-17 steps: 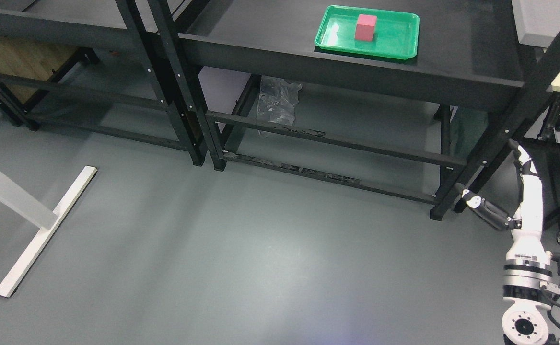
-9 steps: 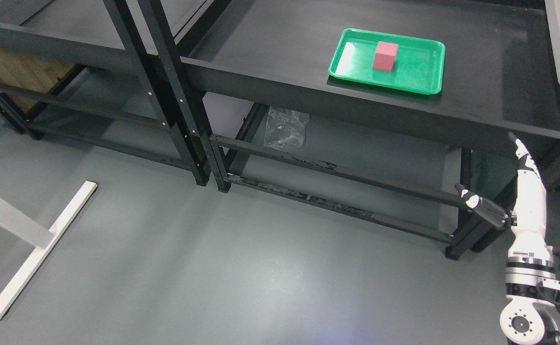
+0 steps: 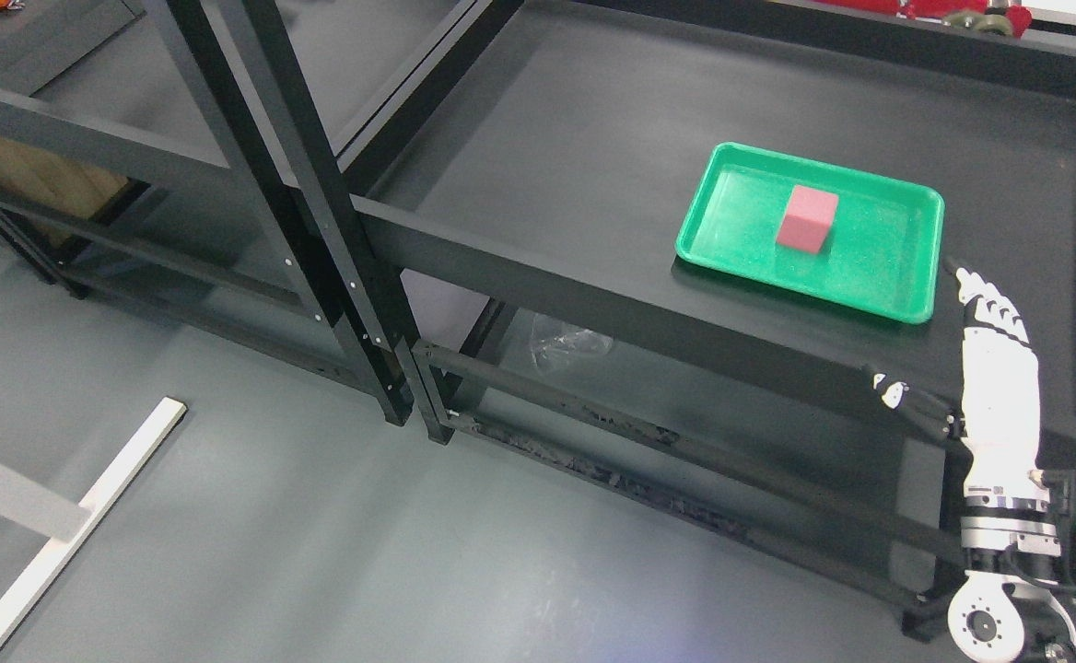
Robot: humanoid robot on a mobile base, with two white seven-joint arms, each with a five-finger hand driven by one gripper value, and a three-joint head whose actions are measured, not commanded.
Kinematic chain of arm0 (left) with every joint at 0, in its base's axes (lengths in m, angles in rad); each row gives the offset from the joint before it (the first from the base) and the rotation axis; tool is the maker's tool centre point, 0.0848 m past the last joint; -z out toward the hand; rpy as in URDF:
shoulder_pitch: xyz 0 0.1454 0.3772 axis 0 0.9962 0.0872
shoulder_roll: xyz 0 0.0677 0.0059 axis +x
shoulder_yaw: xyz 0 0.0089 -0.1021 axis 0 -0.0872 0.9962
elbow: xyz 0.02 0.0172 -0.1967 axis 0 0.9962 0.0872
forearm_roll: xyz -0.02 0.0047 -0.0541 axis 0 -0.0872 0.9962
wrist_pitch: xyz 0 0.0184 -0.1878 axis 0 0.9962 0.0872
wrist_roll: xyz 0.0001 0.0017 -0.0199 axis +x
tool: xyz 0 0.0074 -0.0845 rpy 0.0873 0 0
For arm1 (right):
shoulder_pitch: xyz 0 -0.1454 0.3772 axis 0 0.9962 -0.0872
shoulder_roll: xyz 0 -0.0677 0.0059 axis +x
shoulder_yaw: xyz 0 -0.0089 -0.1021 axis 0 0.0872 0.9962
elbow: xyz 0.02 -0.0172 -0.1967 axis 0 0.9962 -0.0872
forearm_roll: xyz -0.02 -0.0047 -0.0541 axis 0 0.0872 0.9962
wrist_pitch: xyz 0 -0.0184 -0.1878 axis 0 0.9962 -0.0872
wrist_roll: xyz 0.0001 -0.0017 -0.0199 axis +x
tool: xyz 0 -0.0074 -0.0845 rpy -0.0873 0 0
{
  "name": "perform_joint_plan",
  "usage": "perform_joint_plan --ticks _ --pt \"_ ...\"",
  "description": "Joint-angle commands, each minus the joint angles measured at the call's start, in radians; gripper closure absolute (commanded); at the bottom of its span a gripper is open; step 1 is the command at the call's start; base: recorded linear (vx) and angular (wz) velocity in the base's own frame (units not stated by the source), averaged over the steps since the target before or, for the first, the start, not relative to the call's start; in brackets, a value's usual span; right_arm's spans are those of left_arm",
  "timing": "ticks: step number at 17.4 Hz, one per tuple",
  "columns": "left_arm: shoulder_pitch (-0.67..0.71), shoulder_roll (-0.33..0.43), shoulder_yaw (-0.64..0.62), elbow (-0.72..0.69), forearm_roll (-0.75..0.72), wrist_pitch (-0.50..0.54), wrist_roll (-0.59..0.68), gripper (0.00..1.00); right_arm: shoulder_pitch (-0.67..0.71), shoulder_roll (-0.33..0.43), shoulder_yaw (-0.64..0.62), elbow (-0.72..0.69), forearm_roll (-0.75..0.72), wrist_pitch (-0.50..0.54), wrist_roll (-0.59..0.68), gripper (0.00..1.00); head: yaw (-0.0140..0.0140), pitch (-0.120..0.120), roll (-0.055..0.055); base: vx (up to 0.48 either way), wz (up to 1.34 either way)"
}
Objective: Pick pink block from left shelf to tray
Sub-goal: 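Approach the green tray and reach the right hand toward the pink cube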
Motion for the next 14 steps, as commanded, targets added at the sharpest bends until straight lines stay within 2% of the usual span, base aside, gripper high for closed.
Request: perform_joint_plan --ticks 1,7,14 --pt "-0.023 0.017 0.0 -0.017 -0.002 -0.001 0.0 0.0 0.006 0.001 0.019 -0.002 0.054 0.0 0.009 0.01 0.0 0.0 0.0 0.468 0.09" --pt "-0.023 0.017 0.0 -0.017 -0.002 -0.001 0.0 0.0 0.02 0.0 0.02 0.0 0.052 -0.003 0.027 0.01 0.0 0.0 0.0 0.377 0.14" --pt "-0.024 0.017 0.0 -0.017 -0.002 -0.001 0.0 0.0 0.038 -0.015 0.013 0.024 0.054 0.008 0.302 0.01 0.0 0.0 0.0 0.175 0.03"
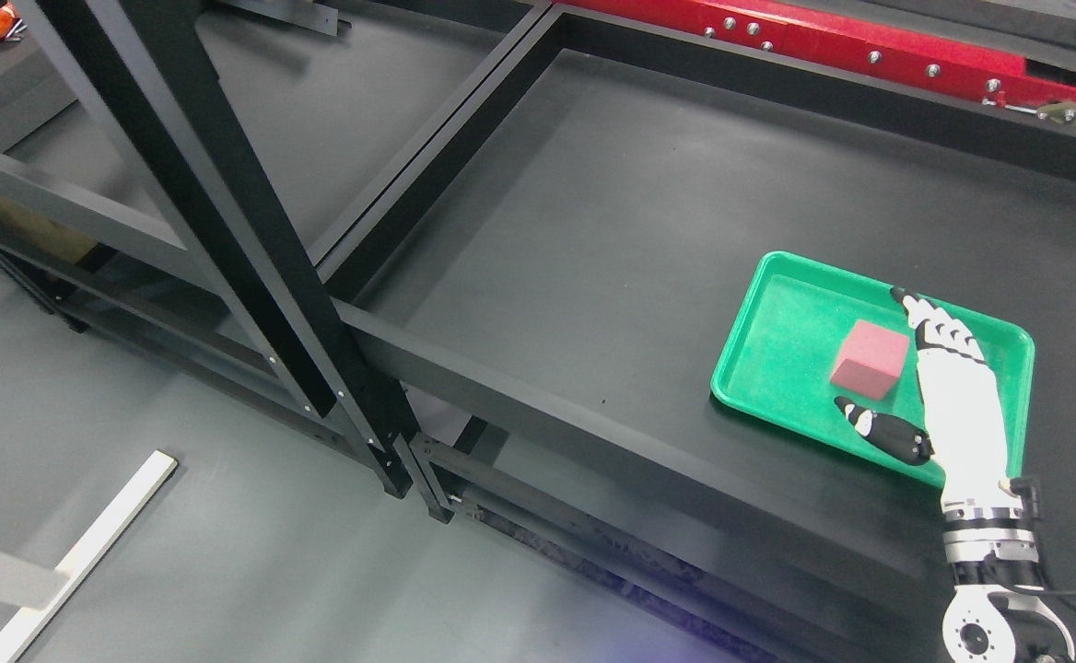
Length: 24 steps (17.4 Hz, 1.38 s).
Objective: Pick pink block from left shelf to tray
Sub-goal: 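Close the right hand around the pink cube in the green tray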
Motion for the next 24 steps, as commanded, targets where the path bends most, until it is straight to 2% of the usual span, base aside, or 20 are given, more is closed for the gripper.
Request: perform_joint_plan --ticks 1,7,13,16,18,19,20,21,22,24 --pt "-0.023 0.017 0.0 -0.018 -0.002 -0.001 0.0 0.0 0.01 -0.014 0.011 0.027 0.004 0.017 0.152 0.01 0.0 0.0 0.0 0.159 -0.03" --pt "-0.023 0.017 0.0 -0.018 -0.002 -0.001 0.0 0.0 -0.037 -0.056 0.025 0.125 0.009 0.031 0.243 0.01 0.0 0.0 0.0 0.153 -0.05" --pt "-0.023 0.017 0.0 -0.018 -0.002 -0.001 0.0 0.0 -0.047 -0.068 0.054 0.188 0.024 0.036 0.249 0.01 0.0 0.0 0.0 0.116 -0.05" --pt "-0.025 0.017 0.0 -0.018 -0.002 -0.001 0.0 0.0 -0.047 -0.08 0.067 0.205 0.024 0.069 0.27 0.02 0.0 0.0 0.0 0.029 0.0" --pt "-0.023 0.017 0.0 -0.018 -0.002 -0.001 0.0 0.0 -0.042 -0.082 0.065 0.208 0.022 0.076 0.27 0.05 0.0 0.0 0.0 0.009 0.0" --pt "-0.023 0.017 0.0 -0.018 -0.002 -0.001 0.0 0.0 -0.042 -0.081 0.059 0.208 0.022 0.079 0.27 0.1 0.0 0.0 0.0 0.0 0.0" --pt "-0.023 0.017 0.0 -0.018 -0.002 -0.001 0.0 0.0 -0.042 -0.08 0.056 0.21 0.022 0.088 0.269 0.2 0.0 0.0 0.0 0.0 0.0" --pt "-0.023 0.017 0.0 -0.018 -0.002 -0.001 0.0 0.0 -0.044 -0.08 0.056 0.208 0.019 0.105 0.269 0.35 0.0 0.0 0.0 0.0 0.0" --pt "-0.023 0.017 0.0 -0.018 -0.002 -0.001 0.0 0.0 -0.044 -0.08 0.053 0.208 0.016 0.108 0.269 0.45 0.0 0.0 0.0 0.0 0.0" --pt "-0.023 0.017 0.0 -0.018 -0.002 -0.001 0.0 0.0 -0.045 -0.08 0.053 0.208 0.007 0.106 0.269 0.75 0.0 0.0 0.0 0.0 0.0"
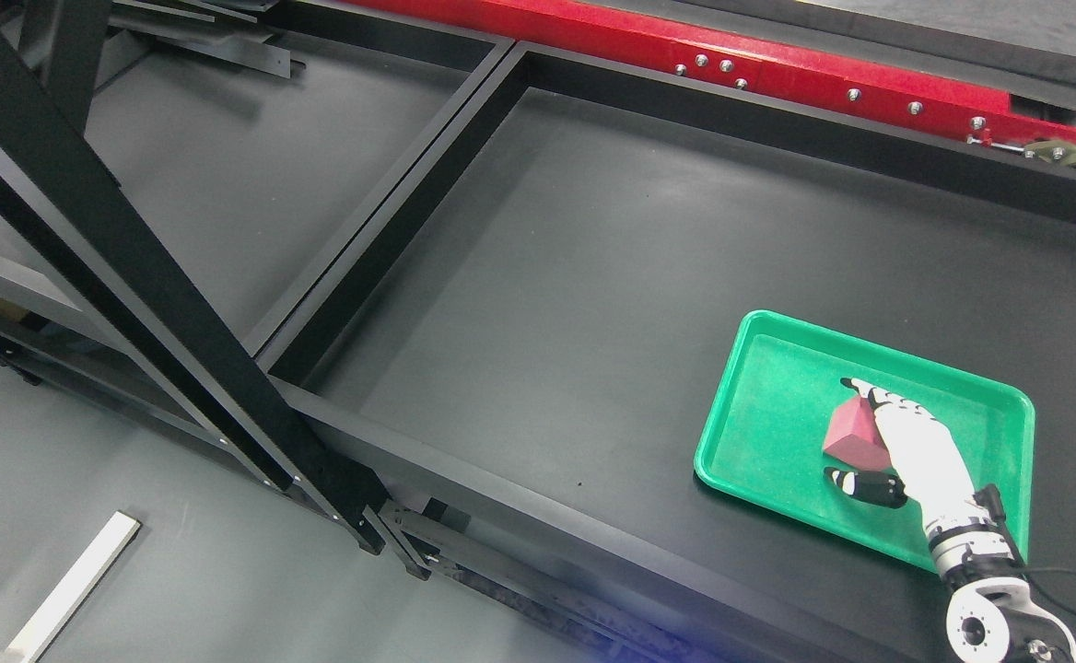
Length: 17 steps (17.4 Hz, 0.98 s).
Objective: Pick pink block from left shelf to tray
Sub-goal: 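Close the right hand around the pink cube in the green tray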
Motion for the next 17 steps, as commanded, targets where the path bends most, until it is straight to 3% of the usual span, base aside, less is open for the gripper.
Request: perform_joint_plan --ticks 1,2,9,11,15,17 --pt "-0.023 0.017 0.0 -0.018 -0.002 -0.001 0.0 0.0 0.0 -0.014 0.006 0.041 -0.014 0.006 0.019 0.89 0.0 0.0 0.0 0.0 0.02" --pt "-0.023 0.017 0.0 -0.018 -0.002 -0.001 0.0 0.0 -0.001 -0.014 0.006 0.041 -0.019 -0.011 0.021 0.99 0.0 0.0 0.0 0.0 0.02" --pt "-0.023 0.017 0.0 -0.018 -0.002 -0.001 0.0 0.0 -0.023 -0.013 0.006 0.037 -0.019 -0.022 0.004 1.0 0.0 0.0 0.0 0.003 0.0" --pt "-0.023 0.017 0.0 -0.018 -0.002 -0.001 0.0 0.0 -0.032 -0.011 -0.029 0.022 -0.022 -0.069 -0.074 1.0 0.0 0.0 0.0 0.0 0.0" --pt "-0.023 0.017 0.0 -0.018 -0.002 -0.001 0.0 0.0 -0.032 -0.001 -0.113 -0.053 -0.031 -0.132 -0.348 0.99 0.0 0.0 0.0 -0.003 0.0" --pt "-0.023 0.017 0.0 -0.018 -0.002 -0.001 0.0 0.0 -0.024 -0.001 -0.152 -0.102 -0.065 -0.137 -0.382 0.99 0.0 0.0 0.0 -0.007 0.0"
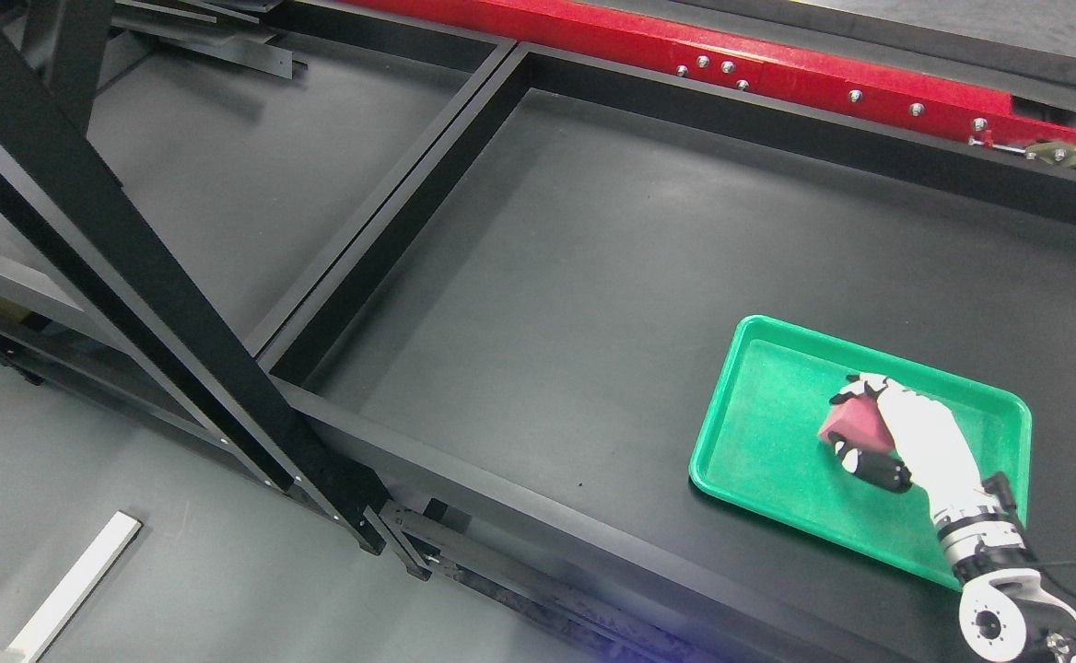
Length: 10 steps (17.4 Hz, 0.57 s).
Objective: Pick pink block from left shelf to tray
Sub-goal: 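Lift the pink cube out of the green tray with the right hand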
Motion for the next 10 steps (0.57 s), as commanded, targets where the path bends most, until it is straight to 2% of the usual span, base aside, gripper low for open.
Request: perform_joint_plan --ticks 1,5,10 --pt "-0.023 0.017 0.0 -0.018 -0.002 -0.001 0.0 0.0 0.005 0.008 -0.134 -0.121 -0.051 -0.016 -0.292 0.99 0.0 0.0 0.0 0.0 0.0" --pt "-0.023 0.017 0.0 -0.018 0.0 -0.001 0.0 0.0 0.042 0.016 -0.18 -0.177 -0.111 -0.048 -0.322 0.99 0.0 0.0 0.0 -0.012 0.0" --pt "-0.023 0.017 0.0 -0.018 -0.002 -0.001 0.0 0.0 0.064 0.039 -0.198 -0.181 -0.148 -0.09 -0.335 0.99 0.0 0.0 0.0 -0.027 0.05"
